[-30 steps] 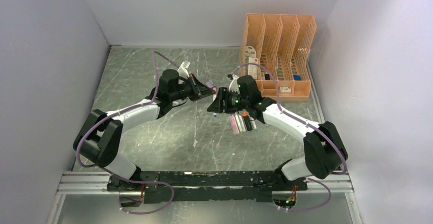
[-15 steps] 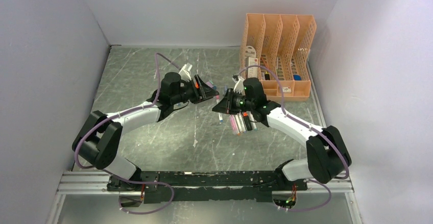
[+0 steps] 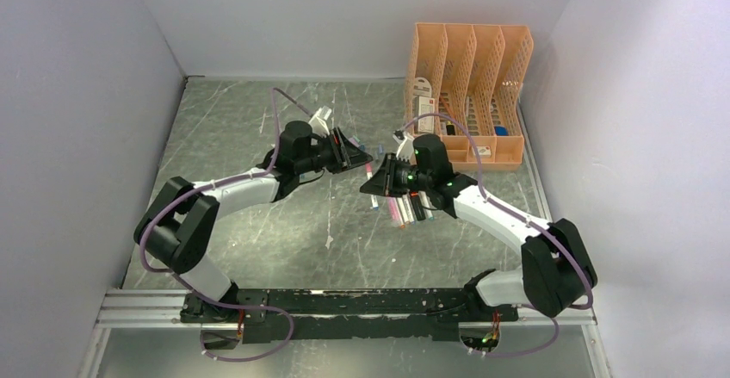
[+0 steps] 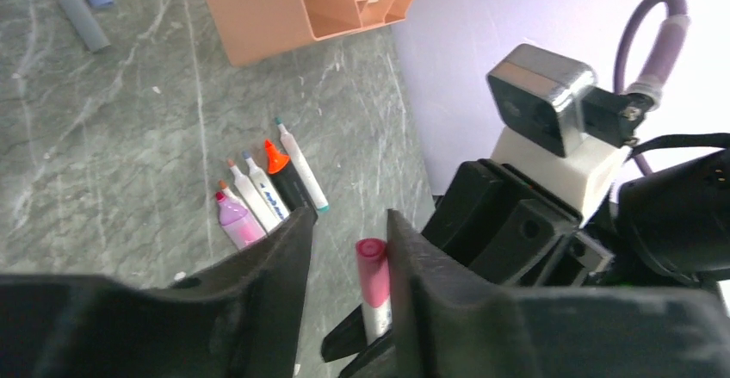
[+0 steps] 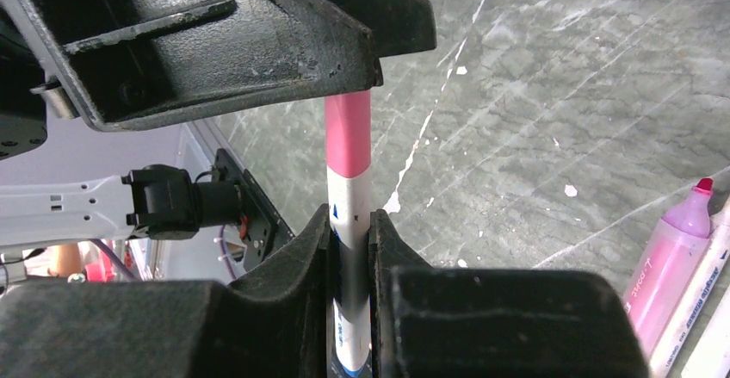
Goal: Open the pen caps
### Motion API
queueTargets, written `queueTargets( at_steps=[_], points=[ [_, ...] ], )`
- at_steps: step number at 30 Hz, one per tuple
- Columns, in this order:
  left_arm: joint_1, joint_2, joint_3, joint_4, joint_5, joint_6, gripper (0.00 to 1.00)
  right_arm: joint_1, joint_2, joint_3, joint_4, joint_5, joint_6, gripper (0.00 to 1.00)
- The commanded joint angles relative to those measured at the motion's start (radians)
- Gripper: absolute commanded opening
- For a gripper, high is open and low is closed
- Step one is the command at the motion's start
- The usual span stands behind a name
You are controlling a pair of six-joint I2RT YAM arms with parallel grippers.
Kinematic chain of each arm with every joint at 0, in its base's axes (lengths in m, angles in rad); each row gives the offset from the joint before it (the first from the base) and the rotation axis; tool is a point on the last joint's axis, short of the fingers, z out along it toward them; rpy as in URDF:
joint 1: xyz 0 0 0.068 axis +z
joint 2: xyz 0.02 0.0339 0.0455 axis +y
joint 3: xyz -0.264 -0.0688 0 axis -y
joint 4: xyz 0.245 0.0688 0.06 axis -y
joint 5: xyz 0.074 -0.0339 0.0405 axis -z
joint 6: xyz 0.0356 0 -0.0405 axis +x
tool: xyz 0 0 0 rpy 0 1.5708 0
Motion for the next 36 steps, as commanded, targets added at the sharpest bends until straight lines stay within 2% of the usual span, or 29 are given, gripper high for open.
queueTargets(
  at_steps=[1, 3, 7, 9, 13, 20, 25, 30, 32, 33, 36],
  points=[
    [-0.011, 0.015, 0.025, 0.029, 0.01, 0.019, 0.36, -0.002, 0.008, 0.001, 0.021, -0.025, -0.015, 0.0],
    [-0.011, 0.026, 0.034, 0.019, 0.026, 0.023, 0.26, -0.002, 0.011, 0.001, 0.018, -0.021, -0.016, 0.0],
    [-0.013, 0.039, 0.041, 0.007, 0.04, 0.03, 0.25, -0.002, 0.02, 0.004, 0.007, -0.019, -0.019, 0.0],
    [-0.014, 0.045, 0.05, -0.01, 0.047, 0.045, 0.28, -0.002, 0.024, 0.006, 0.0, -0.019, -0.021, 0.0],
    [-0.02, 0.046, 0.07, -0.057, 0.056, 0.088, 0.44, -0.002, 0.034, 0.02, -0.023, -0.017, -0.033, 0.0],
    [-0.027, 0.042, 0.084, -0.096, 0.06, 0.123, 0.48, -0.002, 0.056, 0.04, -0.037, -0.016, -0.041, 0.0],
    [-0.029, 0.044, 0.067, -0.075, 0.07, 0.111, 0.37, -0.003, 0.06, 0.042, -0.044, -0.002, -0.042, 0.0],
    [-0.037, 0.053, 0.058, -0.065, 0.085, 0.101, 0.35, -0.007, 0.068, 0.046, -0.052, 0.005, -0.049, 0.0],
    [-0.039, 0.057, 0.058, -0.067, 0.086, 0.102, 0.32, -0.008, 0.071, 0.049, -0.052, 0.004, -0.049, 0.0],
    [-0.04, 0.06, 0.059, -0.067, 0.087, 0.102, 0.29, -0.009, 0.073, 0.05, -0.053, 0.004, -0.051, 0.0],
    [-0.04, 0.08, 0.07, -0.069, 0.099, 0.1, 0.08, -0.012, 0.071, 0.049, -0.058, 0.007, -0.054, 0.0]
  ],
)
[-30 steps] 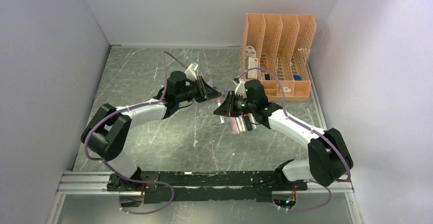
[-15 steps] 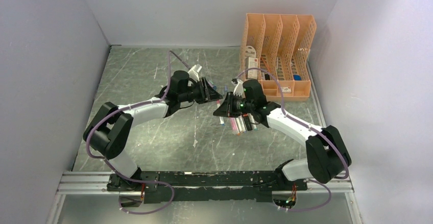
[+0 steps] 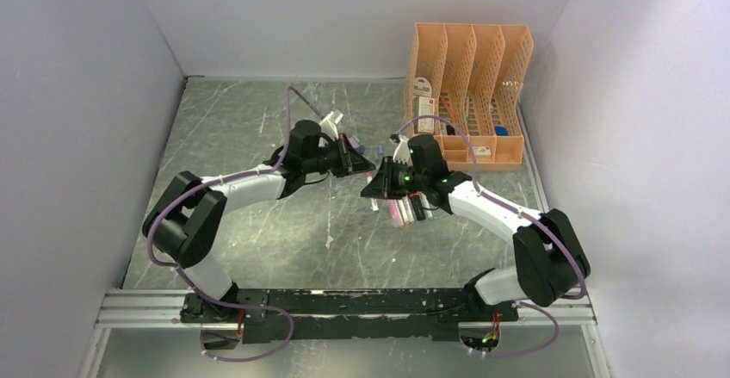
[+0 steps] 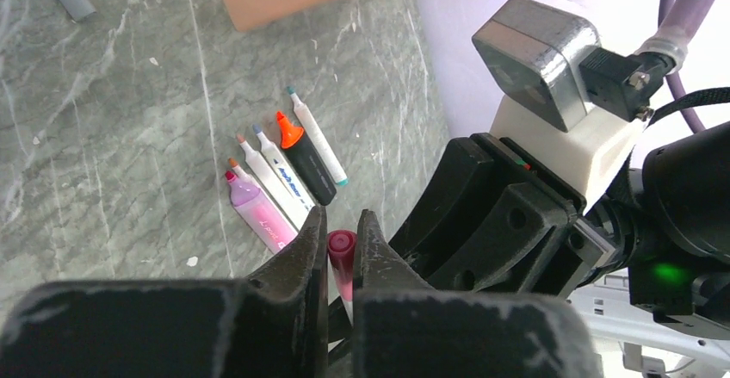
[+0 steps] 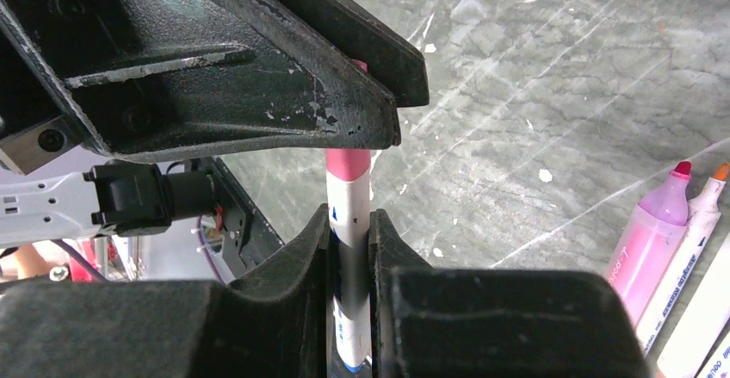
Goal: Open the pen caps
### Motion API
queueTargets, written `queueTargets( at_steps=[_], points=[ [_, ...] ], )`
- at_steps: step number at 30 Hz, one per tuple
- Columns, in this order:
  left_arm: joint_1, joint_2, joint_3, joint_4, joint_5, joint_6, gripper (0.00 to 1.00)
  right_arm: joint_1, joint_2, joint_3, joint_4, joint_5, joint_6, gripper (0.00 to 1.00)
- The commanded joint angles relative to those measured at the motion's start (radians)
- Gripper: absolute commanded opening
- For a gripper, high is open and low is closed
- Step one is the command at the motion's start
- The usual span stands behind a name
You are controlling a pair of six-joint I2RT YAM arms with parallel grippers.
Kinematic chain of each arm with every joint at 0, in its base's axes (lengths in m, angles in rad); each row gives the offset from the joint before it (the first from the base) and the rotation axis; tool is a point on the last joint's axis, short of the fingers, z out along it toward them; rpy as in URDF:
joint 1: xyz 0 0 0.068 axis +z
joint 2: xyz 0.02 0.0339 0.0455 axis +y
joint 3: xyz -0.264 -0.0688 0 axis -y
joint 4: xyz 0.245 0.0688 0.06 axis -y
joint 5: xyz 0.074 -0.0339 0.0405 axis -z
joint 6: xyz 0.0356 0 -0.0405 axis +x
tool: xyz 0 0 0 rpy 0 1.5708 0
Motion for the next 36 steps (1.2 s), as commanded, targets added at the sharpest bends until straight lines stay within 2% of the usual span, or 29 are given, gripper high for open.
queueTargets(
  at_steps=[1, 8, 18, 22, 27, 32, 36],
  points=[
    [-0.013, 0.04, 0.02, 0.016, 0.046, 0.01, 0.07, -0.01, 0.007, 0.027, -0.005, 0.005, -0.016, 0.0],
    [0.02, 0.081, 0.086, 0.001, 0.028, 0.02, 0.07, -0.016, -0.023, -0.022, -0.009, -0.003, -0.011, 0.0],
    [0.26, 0.254, 0.427, -0.087, -0.014, 0.064, 0.07, -0.012, -0.165, -0.138, -0.046, 0.005, 0.031, 0.0],
    [0.317, 0.308, 0.516, -0.115, 0.002, 0.055, 0.07, -0.01, -0.217, -0.162, -0.08, 0.016, 0.036, 0.0],
    [0.322, 0.263, 0.489, -0.22, 0.034, 0.087, 0.07, -0.012, -0.204, -0.1, -0.223, 0.126, -0.039, 0.0],
    [0.303, 0.193, 0.399, -0.342, 0.024, 0.148, 0.07, -0.011, -0.06, 0.052, -0.407, 0.361, -0.143, 0.0],
    [0.301, 0.142, 0.329, -0.384, 0.012, 0.188, 0.07, -0.01, 0.048, 0.125, -0.479, 0.509, -0.195, 0.03]
  ],
)
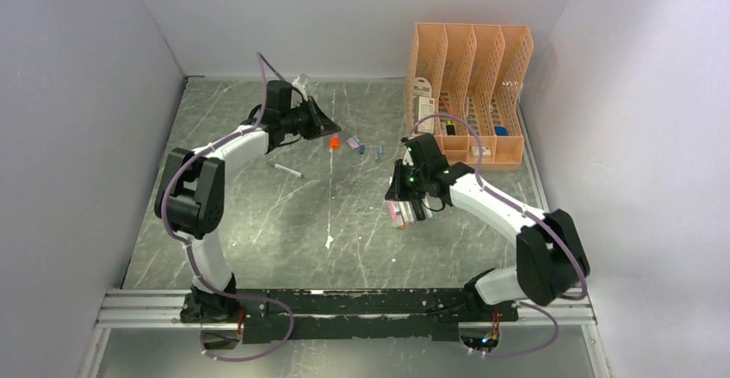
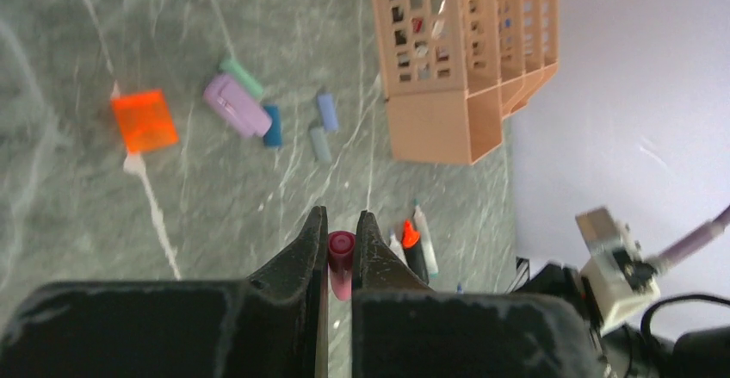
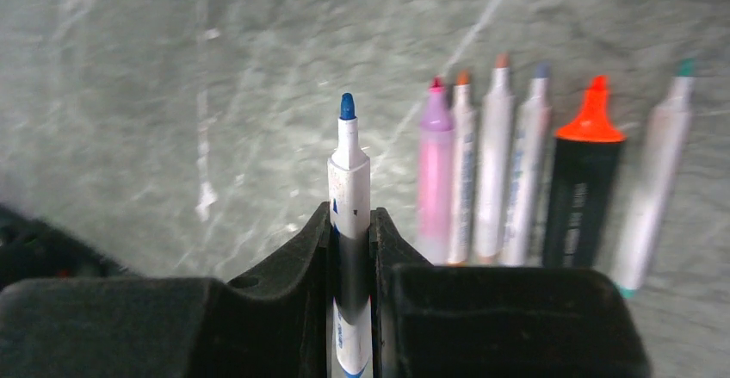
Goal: Open the pen caps
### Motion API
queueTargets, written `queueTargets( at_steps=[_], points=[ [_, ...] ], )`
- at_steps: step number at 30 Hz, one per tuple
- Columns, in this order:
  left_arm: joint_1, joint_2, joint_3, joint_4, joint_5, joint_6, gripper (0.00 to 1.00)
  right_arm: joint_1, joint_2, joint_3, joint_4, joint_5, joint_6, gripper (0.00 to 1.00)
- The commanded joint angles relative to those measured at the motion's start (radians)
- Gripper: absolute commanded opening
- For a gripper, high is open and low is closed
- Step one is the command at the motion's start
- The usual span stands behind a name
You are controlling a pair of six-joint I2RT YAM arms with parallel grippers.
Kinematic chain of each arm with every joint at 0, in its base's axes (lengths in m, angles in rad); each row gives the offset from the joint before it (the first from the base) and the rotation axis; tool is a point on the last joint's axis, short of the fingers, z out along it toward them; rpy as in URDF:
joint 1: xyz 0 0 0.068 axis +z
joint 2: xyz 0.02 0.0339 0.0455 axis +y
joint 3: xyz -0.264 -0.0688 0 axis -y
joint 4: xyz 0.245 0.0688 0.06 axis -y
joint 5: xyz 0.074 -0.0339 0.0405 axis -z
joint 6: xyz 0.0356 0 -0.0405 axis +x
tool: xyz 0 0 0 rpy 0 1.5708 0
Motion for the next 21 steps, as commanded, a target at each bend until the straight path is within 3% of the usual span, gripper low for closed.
queueTargets(
  at_steps=[1, 9, 21],
  points=[
    [0.005, -0.079, -0.053, -0.092, -0.008, 0.074, 0.07, 0.001, 0.097, 0.072, -0.149, 0.234, -0.096, 0.04],
    [0.005, -0.07, -0.089, -0.067, 0.003, 0.062, 0.07, 0.009, 0.162, 0.107, -0.171, 0.366, -0.136, 0.08],
    [0.005, -0.061, -0.089, -0.07, -0.005, 0.064, 0.07, 0.018, 0.197, 0.09, -0.146, 0.355, -0.146, 0.2]
  ],
)
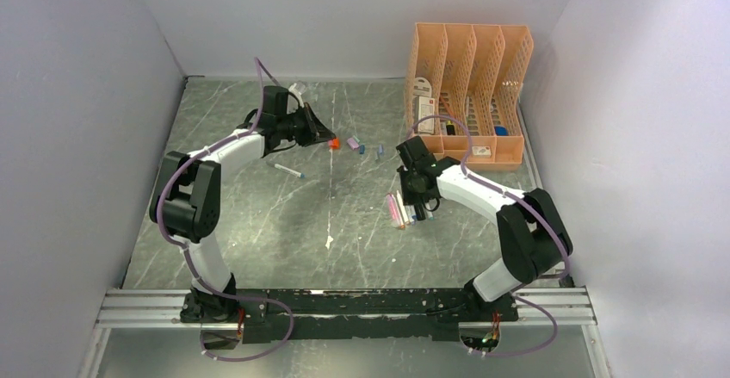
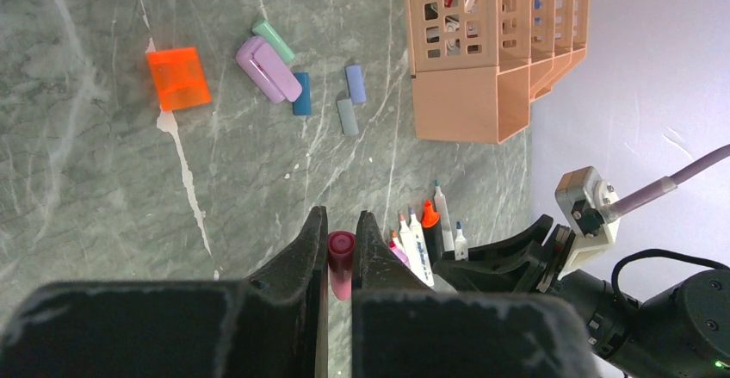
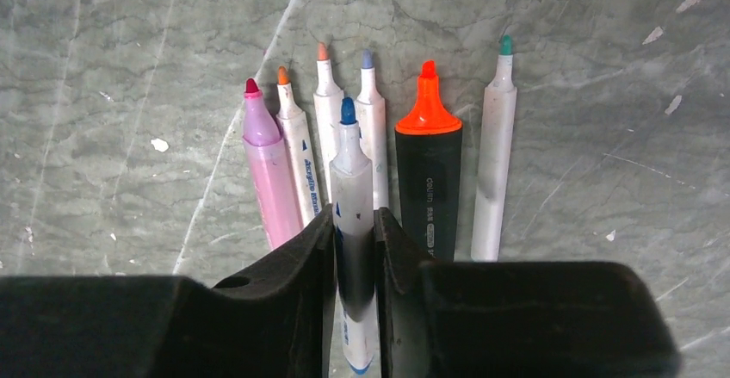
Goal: Open the pen caps
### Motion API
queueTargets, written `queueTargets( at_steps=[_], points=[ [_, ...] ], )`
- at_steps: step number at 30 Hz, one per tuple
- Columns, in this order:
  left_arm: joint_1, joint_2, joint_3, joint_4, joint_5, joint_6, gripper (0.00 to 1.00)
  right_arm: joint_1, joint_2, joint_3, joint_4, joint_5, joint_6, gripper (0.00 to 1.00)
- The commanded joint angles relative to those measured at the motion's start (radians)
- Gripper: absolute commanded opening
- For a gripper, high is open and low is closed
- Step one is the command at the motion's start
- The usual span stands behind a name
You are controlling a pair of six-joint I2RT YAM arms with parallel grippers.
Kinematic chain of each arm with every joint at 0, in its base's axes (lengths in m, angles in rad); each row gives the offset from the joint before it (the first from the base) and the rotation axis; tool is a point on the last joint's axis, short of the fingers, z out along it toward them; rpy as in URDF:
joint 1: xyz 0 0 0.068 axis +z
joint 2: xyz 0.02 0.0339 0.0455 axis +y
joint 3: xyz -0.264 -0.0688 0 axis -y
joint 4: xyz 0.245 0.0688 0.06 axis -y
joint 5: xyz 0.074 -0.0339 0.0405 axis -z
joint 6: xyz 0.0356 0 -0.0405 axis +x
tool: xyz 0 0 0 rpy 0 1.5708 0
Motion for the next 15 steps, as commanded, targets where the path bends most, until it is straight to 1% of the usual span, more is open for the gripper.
queueTargets(
  at_steps=[1, 6, 10, 15],
  points=[
    [0.001, -0.001, -0.006, 0.003, -0.004, 0.016, 0.07, 0.006, 0.015, 0.007, 0.01, 0.017, -0.01, 0.22],
    [0.001, 0.004, -0.003, 0.008, -0.005, 0.011, 0.07, 0.006, 0.015, 0.007, 0.013, 0.017, -0.011, 0.29],
    [-0.001, 0.012, 0.004, -0.001, -0.013, 0.016, 0.07, 0.006, 0.005, 0.01, 0.007, 0.014, -0.012, 0.3],
    [-0.007, 0.069, 0.05, -0.075, -0.049, 0.046, 0.07, 0.006, -0.036, 0.037, -0.021, 0.008, -0.008, 0.3]
  ],
)
